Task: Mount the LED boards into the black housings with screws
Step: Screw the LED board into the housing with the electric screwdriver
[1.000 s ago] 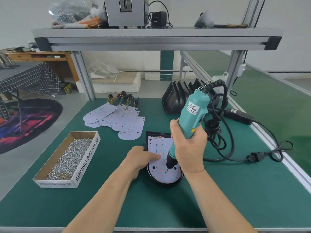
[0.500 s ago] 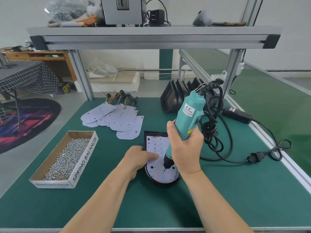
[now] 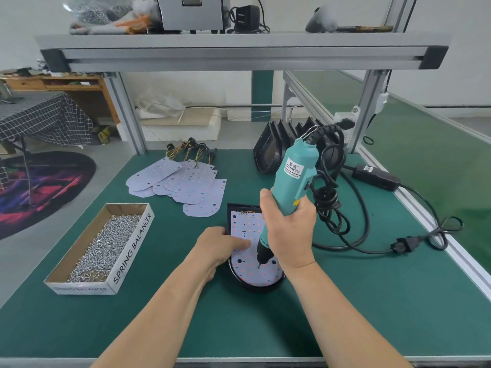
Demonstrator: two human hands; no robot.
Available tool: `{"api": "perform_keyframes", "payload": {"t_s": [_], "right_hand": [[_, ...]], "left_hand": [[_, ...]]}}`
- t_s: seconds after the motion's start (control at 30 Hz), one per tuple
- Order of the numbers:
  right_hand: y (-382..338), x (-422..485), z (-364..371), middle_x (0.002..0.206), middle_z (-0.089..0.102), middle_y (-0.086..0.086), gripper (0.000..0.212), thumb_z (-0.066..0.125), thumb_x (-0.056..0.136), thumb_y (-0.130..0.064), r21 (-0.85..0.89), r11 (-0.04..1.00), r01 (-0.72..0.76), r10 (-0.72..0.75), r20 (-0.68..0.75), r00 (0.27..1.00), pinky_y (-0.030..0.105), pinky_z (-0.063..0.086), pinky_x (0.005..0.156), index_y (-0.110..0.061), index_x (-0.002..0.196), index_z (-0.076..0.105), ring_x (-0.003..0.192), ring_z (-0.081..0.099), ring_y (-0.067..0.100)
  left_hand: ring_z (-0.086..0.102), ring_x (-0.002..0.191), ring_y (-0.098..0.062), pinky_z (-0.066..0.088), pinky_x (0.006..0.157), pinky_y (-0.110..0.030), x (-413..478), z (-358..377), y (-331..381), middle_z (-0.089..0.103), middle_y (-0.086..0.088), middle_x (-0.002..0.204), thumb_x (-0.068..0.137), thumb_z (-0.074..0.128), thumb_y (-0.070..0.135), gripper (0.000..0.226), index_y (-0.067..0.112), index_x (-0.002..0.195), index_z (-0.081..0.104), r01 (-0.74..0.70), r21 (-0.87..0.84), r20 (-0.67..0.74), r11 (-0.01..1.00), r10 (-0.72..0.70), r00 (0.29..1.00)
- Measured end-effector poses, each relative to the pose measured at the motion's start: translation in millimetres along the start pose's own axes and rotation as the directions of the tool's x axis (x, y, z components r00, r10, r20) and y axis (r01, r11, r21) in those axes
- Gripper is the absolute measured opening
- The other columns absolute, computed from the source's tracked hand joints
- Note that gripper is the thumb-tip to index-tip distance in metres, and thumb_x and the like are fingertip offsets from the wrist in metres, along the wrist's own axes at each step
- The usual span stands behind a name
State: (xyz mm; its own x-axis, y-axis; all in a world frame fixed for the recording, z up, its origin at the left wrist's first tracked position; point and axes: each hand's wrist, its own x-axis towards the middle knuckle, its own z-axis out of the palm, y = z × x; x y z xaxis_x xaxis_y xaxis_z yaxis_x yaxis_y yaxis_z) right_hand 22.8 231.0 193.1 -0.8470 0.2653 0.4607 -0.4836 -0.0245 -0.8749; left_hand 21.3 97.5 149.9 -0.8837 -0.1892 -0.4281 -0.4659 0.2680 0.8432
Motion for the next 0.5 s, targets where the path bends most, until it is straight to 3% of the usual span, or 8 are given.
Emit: {"api": "perform_keyframes", "payload": {"t_s": [0.1, 0.2, 0.27, 0.3, 0.37, 0.4, 0.5], "right_hand": [[-1, 0, 0, 0.052, 0.034, -0.007, 0.039, 0.067, 0.082, -0.021, 0.000, 1.000, -0.002, 0.002, -0.013, 1.000, 0.032, 0.032, 0.050, -0.013, 0.062, 0.035, 0.051, 0.032, 0.015], [-5, -4, -3, 0.054, 0.043, 0.007, 0.040, 0.069, 0.082, -0.028, 0.010, 1.000, 0.019, -0.019, -0.012, 1.000, 0.041, 0.039, 0.052, 0.001, 0.068, 0.046, 0.053, 0.040, 0.025], [-15, -4, -6, 0.056, 0.048, 0.010, 0.033, 0.069, 0.083, -0.029, 0.051, 0.997, 0.052, -0.051, -0.035, 0.998, 0.040, 0.043, 0.055, -0.004, 0.070, 0.053, 0.054, 0.045, 0.028], [-22, -2, -7, 0.057, 0.050, 0.014, 0.028, 0.069, 0.084, -0.028, 0.073, 0.995, 0.071, -0.067, -0.059, 0.996, 0.038, 0.045, 0.057, -0.008, 0.070, 0.055, 0.055, 0.047, 0.029], [-33, 5, -9, 0.059, 0.052, 0.016, 0.022, 0.069, 0.085, -0.024, 0.097, 0.990, 0.103, -0.090, -0.126, 0.988, 0.031, 0.046, 0.056, -0.013, 0.070, 0.058, 0.054, 0.050, 0.024], [-36, 10, -10, 0.057, 0.052, 0.012, 0.020, 0.069, 0.086, -0.023, 0.110, 0.988, 0.109, -0.090, -0.163, 0.982, 0.027, 0.046, 0.056, -0.015, 0.070, 0.059, 0.054, 0.050, 0.018], [-39, 23, -13, 0.058, 0.057, -0.002, 0.019, 0.070, 0.087, -0.021, 0.177, 0.983, 0.049, 0.003, -0.282, 0.959, 0.019, 0.046, 0.056, -0.018, 0.073, 0.058, 0.053, 0.053, 0.010]], "left_hand": [[0.072, 0.092, -0.029, 0.056, 0.093, -0.046, 0, -1, -1, 0.077, -0.009, 0.093, 0.073, 0.082, 0.017, 0.028, 0.005, 0.096, 0.072, -0.006, -0.012, -0.018, 1.000, 0.006, 1.000], [0.072, 0.093, -0.031, 0.056, 0.085, -0.039, 0, -2, -1, 0.076, -0.010, 0.094, 0.073, 0.083, 0.018, 0.030, 0.003, 0.096, 0.071, -0.003, -0.010, -0.025, 1.000, 0.003, 1.000], [0.071, 0.080, -0.024, 0.058, 0.066, -0.028, 0, -3, 0, 0.076, -0.007, 0.089, 0.073, 0.082, 0.019, 0.026, 0.005, 0.092, 0.071, -0.006, -0.005, -0.022, 1.000, 0.006, 1.000], [0.068, 0.071, -0.019, 0.050, 0.052, -0.021, -1, -3, 0, 0.075, -0.004, 0.086, 0.074, 0.082, 0.020, 0.024, 0.007, 0.090, 0.070, -0.003, 0.007, -0.024, 1.000, 0.003, 1.000], [0.059, 0.061, -0.013, 0.036, 0.043, -0.017, -5, -4, 1, 0.073, -0.001, 0.082, 0.075, 0.082, 0.026, 0.027, 0.008, 0.089, 0.070, -0.002, 0.038, -0.029, 0.999, 0.003, 1.000], [0.053, 0.057, -0.013, 0.032, 0.043, -0.019, -6, -5, 0, 0.069, 0.002, 0.076, 0.076, 0.082, 0.031, 0.030, 0.008, 0.084, 0.066, -0.003, 0.053, -0.033, 0.999, 0.005, 0.999], [0.024, 0.052, -0.018, 0.017, 0.048, -0.027, -10, -15, -1, 0.032, 0.002, 0.061, 0.085, 0.070, 0.051, 0.050, 0.019, 0.067, 0.035, 0.017, 0.066, -0.089, 0.998, -0.011, 0.996]]}}
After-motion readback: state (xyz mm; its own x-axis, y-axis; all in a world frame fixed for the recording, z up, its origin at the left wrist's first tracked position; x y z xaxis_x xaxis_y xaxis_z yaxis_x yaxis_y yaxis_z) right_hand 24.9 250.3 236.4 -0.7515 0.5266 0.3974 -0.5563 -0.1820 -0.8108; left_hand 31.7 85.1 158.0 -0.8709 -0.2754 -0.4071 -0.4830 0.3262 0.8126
